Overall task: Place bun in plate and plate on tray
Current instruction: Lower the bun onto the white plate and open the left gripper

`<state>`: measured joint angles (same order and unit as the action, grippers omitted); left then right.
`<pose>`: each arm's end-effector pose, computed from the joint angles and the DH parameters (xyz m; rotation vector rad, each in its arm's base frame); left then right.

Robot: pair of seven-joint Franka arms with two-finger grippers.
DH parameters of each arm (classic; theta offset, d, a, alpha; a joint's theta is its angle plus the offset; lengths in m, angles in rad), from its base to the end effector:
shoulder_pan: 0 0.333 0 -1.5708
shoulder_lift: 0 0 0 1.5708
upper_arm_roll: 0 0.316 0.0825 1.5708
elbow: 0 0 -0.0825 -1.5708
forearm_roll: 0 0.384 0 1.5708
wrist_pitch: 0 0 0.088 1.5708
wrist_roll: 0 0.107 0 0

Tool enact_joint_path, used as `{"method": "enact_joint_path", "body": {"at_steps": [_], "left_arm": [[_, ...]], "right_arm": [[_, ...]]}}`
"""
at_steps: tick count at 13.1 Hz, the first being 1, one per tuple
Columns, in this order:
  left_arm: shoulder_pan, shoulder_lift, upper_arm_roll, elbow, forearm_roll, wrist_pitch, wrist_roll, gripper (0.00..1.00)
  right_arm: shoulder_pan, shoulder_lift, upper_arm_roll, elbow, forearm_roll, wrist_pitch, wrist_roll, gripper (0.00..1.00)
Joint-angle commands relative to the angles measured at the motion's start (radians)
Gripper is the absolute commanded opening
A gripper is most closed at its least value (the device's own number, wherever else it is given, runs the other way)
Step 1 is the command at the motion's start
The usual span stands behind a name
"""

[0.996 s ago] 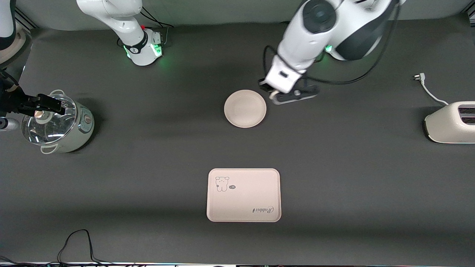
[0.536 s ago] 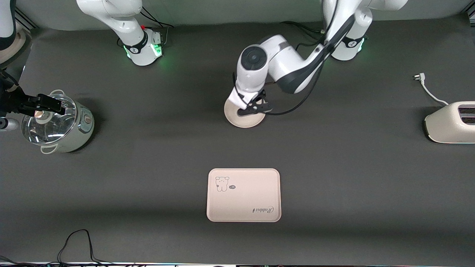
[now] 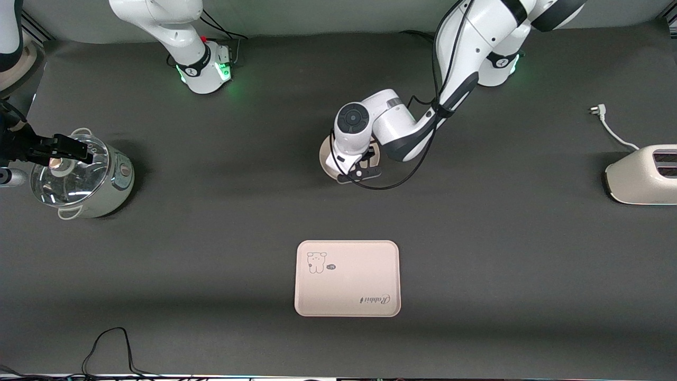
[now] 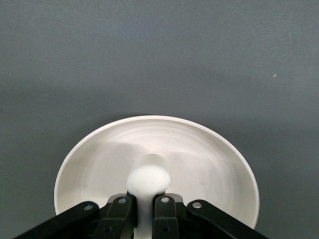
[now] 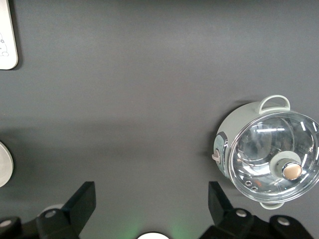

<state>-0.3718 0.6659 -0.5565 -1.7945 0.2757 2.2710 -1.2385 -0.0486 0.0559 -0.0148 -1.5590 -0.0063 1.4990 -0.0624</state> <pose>0.4122 -0.4962 0.2171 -3.1156 -0.3229 0.2381 0.5612 -0.0361 0.5929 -3.1361 0.0017 0.1823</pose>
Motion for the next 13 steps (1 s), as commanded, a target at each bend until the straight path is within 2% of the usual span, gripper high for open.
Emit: {"method": "enact_joint_path", "body": {"at_steps": [1, 2, 3, 4, 6, 13], "left_arm": [[-0.018, 0.017, 0.007, 0.012, 0.04, -0.005, -0.03, 0.31], [-0.018, 0.017, 0.009, 0.014, 0.042, -0.005, -0.032, 0.63], [-0.027, 0.017, 0.009, 0.014, 0.042, -0.005, -0.033, 0.84], [-0.038, 0.018, 0.012, 0.014, 0.043, -0.005, -0.039, 0.95], [-0.038, 0.02, 0.012, 0.012, 0.062, -0.007, -0.051, 1.0], [-0.061, 0.031, 0.03, 0.011, 0.076, -0.005, -0.061, 1.0]], "right_arm": [[0.007, -0.01, -0.007, -0.009, 0.008, 0.003, -0.002, 1.0], [0.007, -0.01, -0.007, -0.009, 0.008, 0.003, -0.002, 1.0], [0.007, -0.01, -0.008, -0.009, 0.008, 0.003, -0.002, 1.0], [0.007, -0.01, -0.007, -0.009, 0.008, 0.003, -0.002, 1.0], [0.007, -0.01, -0.007, -0.009, 0.008, 0.003, -0.002, 1.0], [0.007, -0.01, -0.008, -0.009, 0.008, 0.003, -0.002, 1.0]]}}
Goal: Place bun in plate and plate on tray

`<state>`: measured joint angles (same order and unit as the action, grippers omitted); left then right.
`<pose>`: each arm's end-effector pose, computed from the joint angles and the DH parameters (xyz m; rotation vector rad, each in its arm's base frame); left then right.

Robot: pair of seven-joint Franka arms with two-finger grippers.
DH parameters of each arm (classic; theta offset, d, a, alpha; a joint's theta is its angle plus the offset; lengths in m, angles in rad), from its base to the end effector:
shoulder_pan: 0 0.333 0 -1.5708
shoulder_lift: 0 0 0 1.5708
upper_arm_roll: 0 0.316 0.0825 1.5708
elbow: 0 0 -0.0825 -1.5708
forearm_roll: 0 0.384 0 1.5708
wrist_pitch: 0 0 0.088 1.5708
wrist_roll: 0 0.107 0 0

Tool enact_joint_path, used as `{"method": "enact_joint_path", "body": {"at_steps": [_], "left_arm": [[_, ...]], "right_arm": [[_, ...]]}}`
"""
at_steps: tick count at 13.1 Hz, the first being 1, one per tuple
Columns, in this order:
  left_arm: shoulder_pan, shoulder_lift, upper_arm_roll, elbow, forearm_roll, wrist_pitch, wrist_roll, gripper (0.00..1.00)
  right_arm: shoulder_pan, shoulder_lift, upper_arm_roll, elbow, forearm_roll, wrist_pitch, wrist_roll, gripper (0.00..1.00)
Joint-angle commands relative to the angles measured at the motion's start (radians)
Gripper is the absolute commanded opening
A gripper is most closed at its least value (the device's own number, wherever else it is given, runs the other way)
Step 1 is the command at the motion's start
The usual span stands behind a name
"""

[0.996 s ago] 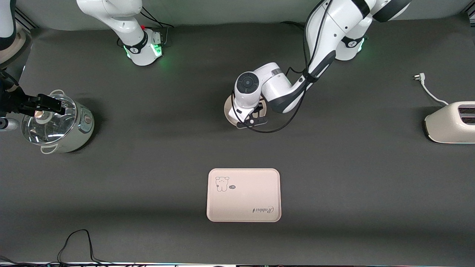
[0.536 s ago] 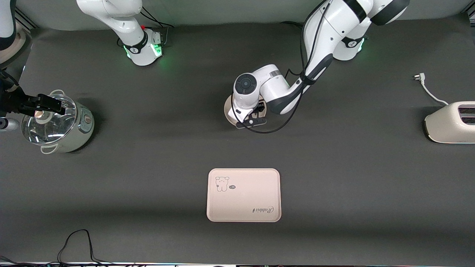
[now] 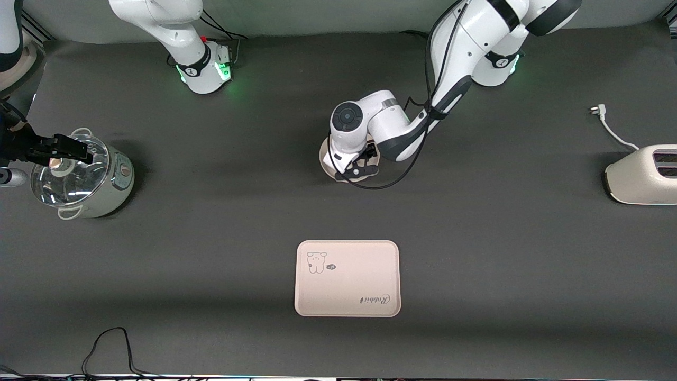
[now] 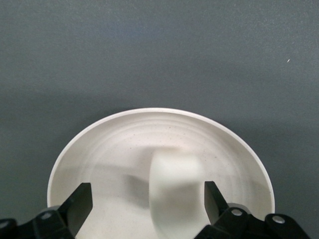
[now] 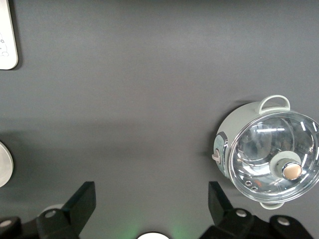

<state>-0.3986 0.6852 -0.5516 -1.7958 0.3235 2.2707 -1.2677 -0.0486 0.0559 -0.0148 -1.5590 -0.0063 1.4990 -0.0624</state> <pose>0.3993 -0.5035 0.2046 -3.0924 -0.2806 0.2094 0.5612 -0.0361 0.5929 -3.1361 0.0017 0.1823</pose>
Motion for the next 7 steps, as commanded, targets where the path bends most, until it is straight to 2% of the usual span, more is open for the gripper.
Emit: {"method": "enact_joint_path", "body": {"at_steps": [1, 7], "left_arm": [[-0.04, 0.014, 0.028, 0.012, 0.029, -0.005, -0.035, 1.0], [-0.016, -0.024, 0.027, 0.018, 0.026, -0.036, -0.039, 1.0]], "right_arm": [[0.007, -0.008, -0.008, -0.009, 0.008, 0.003, -0.002, 1.0], [0.007, -0.01, -0.008, -0.01, 0.008, 0.003, -0.002, 1.0]]}}
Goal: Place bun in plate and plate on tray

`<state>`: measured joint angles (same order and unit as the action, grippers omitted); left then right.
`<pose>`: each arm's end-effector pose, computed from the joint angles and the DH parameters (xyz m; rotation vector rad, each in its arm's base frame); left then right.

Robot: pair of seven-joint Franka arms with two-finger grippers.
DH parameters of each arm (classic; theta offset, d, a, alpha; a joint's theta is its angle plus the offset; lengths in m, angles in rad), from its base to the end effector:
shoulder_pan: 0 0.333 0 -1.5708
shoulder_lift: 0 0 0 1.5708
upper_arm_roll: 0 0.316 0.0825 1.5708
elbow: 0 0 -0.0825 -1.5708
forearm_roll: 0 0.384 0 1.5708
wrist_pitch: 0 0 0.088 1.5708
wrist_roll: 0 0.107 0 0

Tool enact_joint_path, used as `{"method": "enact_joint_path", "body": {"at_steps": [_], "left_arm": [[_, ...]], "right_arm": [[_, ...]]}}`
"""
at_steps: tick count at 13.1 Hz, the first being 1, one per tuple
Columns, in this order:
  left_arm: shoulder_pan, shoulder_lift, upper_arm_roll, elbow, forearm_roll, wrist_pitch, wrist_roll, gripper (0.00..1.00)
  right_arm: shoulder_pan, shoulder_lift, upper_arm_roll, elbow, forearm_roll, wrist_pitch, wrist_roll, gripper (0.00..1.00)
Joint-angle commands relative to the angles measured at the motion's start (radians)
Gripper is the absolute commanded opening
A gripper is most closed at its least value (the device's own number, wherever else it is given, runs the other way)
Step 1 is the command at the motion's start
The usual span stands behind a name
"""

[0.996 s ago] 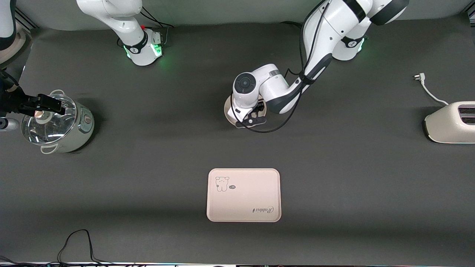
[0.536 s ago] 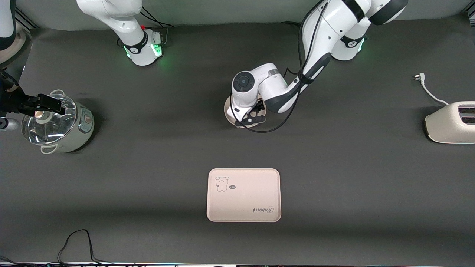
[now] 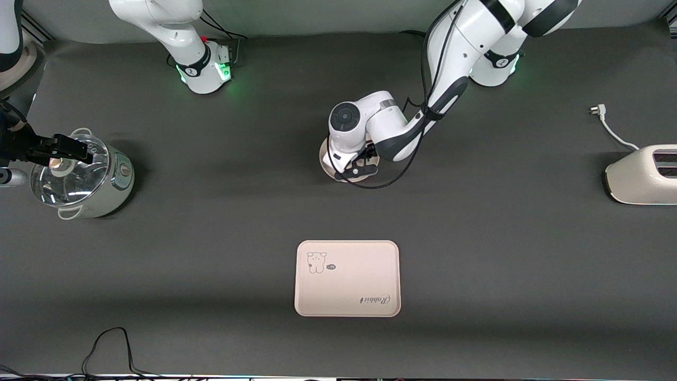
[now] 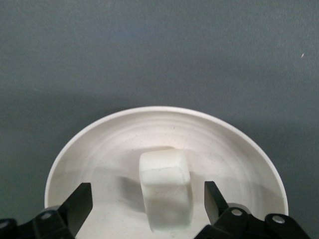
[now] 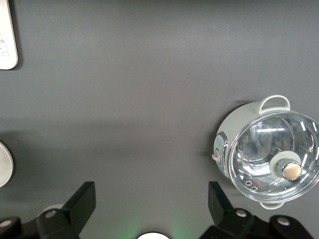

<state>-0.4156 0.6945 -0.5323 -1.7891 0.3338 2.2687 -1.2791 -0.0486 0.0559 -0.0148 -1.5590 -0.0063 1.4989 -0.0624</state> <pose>0.4000 -0.5032 0.1979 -3.0773 -0.2872 0.1959 0.5612 -0.0361 0.5929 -3.1361 0.0017 0.1824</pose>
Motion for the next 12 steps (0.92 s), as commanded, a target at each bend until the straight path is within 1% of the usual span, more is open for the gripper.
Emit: {"method": "enact_joint_path", "body": {"at_steps": [1, 4, 6, 7, 9, 10, 11, 12], "left_arm": [[0.011, -0.049, 0.005, 0.014, 0.013, -0.05, -0.025, 1.0], [0.049, -0.127, -0.003, 0.016, 0.004, -0.077, -0.019, 1.0], [0.116, -0.197, -0.012, 0.026, -0.022, -0.099, -0.011, 1.0], [0.154, -0.225, -0.024, 0.054, -0.036, -0.136, 0.003, 1.0], [0.201, -0.277, -0.022, 0.12, -0.039, -0.233, 0.023, 1.0], [0.243, -0.297, -0.021, 0.147, -0.039, -0.277, 0.041, 1.0], [0.299, -0.312, -0.029, 0.18, -0.044, -0.323, 0.078, 1.0], [0.328, -0.317, -0.026, 0.224, -0.073, -0.372, 0.124, 1.0]], "right_arm": [[0.007, -0.01, -0.008, -0.01, 0.009, 0.003, -0.002, 1.0], [0.009, -0.01, -0.007, -0.013, 0.012, 0.003, 0.001, 1.0], [0.01, -0.013, -0.007, -0.013, 0.014, 0.001, 0.001, 1.0], [0.012, -0.014, -0.005, -0.013, 0.014, 0.001, 0.003, 1.0], [0.013, -0.021, 0.003, -0.015, 0.017, 0.0, 0.003, 1.0], [0.019, -0.022, 0.006, -0.013, 0.019, -0.009, 0.003, 1.0], [0.05, -0.024, 0.003, -0.01, 0.02, -0.017, 0.004, 1.0], [0.064, -0.027, 0.004, -0.01, 0.02, -0.017, 0.009, 1.0]]}}
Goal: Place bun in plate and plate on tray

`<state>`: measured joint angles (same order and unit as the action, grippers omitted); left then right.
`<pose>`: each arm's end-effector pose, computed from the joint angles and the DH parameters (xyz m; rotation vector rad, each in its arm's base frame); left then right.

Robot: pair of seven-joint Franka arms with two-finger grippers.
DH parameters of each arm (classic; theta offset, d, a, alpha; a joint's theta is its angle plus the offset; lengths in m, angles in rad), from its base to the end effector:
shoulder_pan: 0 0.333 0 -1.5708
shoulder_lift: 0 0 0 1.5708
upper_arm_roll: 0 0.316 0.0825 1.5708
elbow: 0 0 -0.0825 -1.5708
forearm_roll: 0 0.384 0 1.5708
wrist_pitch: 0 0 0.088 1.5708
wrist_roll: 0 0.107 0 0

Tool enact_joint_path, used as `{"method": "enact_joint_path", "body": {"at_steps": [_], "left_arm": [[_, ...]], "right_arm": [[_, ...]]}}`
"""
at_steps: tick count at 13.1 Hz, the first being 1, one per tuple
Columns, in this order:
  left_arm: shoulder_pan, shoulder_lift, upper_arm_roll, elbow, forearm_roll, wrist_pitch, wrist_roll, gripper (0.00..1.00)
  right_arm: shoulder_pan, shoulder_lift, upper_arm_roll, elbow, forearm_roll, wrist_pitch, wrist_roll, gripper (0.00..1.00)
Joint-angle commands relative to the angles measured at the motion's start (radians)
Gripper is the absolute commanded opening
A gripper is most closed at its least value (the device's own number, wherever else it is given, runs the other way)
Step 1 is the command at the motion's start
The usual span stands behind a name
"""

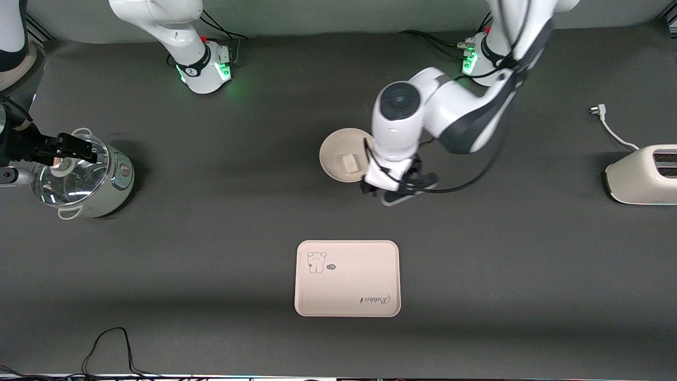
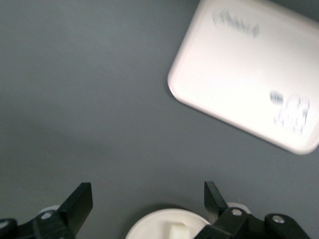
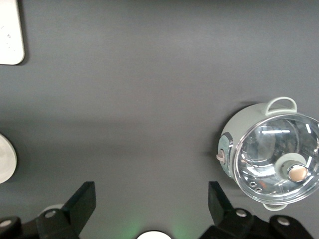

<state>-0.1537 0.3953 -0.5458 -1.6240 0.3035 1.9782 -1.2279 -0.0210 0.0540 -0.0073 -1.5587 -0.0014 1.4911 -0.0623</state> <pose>0.5429 -0.3777 0.4220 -3.0351 -0.6894 -0.1201 0.5607 -0.0159 0.5935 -3.1316 -0.0532 0.1906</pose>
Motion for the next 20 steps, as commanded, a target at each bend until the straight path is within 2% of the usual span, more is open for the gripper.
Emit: {"method": "enact_joint_path", "body": {"at_steps": [1, 3, 5, 7, 8, 10, 13, 14, 16, 18, 20], "left_arm": [[0.101, -0.018, -0.01, 0.103, -0.064, -0.14, 0.134, 1.0], [0.205, -0.032, -0.014, 0.142, -0.086, -0.247, 0.279, 1.0], [0.207, -0.097, 0.114, 0.147, -0.159, -0.304, 0.472, 1.0], [0.29, -0.143, 0.147, 0.151, -0.217, -0.344, 0.661, 1.0], [0.296, -0.162, 0.179, 0.151, -0.218, -0.37, 0.709, 1.0], [0.267, -0.205, 0.283, 0.151, -0.221, -0.404, 0.828, 1.0], [0.131, -0.26, 0.533, 0.148, -0.291, -0.452, 1.037, 1.0], [0.1, -0.274, 0.591, 0.142, -0.309, -0.466, 1.08, 1.0], [0.095, -0.283, 0.598, 0.138, -0.314, -0.469, 1.087, 1.0], [0.095, -0.296, 0.596, 0.131, -0.314, -0.47, 1.094, 1.0], [0.106, -0.305, 0.598, 0.13, -0.314, -0.475, 1.156, 1.0]], "right_arm": [[0.053, -0.028, -0.002, -0.011, 0.017, -0.009, 0.027, 1.0], [0.123, -0.033, -0.003, -0.009, 0.024, -0.009, 0.076, 1.0], [0.214, -0.042, -0.003, -0.014, 0.067, -0.009, 0.2, 1.0], [0.365, -0.042, -0.003, -0.009, 0.083, -0.002, 0.387, 1.0], [0.444, -0.039, -0.002, -0.007, 0.083, 0.004, 0.477, 1.0], [0.589, -0.026, 0.0, -0.007, 0.084, 0.018, 0.596, 1.0], [0.709, -0.026, 0.0, -0.015, 0.177, 0.057, 0.717, 1.0], [0.74, -0.026, 0.001, -0.017, 0.198, 0.064, 0.751, 1.0], [0.78, -0.033, 0.016, -0.021, 0.215, 0.075, 0.774, 1.0], [0.782, -0.04, 0.059, -0.041, 0.216, 0.09, 0.782, 1.0], [0.782, -0.068, 0.07, -0.111, 0.233, 0.142, 0.782, 1.0]]}}
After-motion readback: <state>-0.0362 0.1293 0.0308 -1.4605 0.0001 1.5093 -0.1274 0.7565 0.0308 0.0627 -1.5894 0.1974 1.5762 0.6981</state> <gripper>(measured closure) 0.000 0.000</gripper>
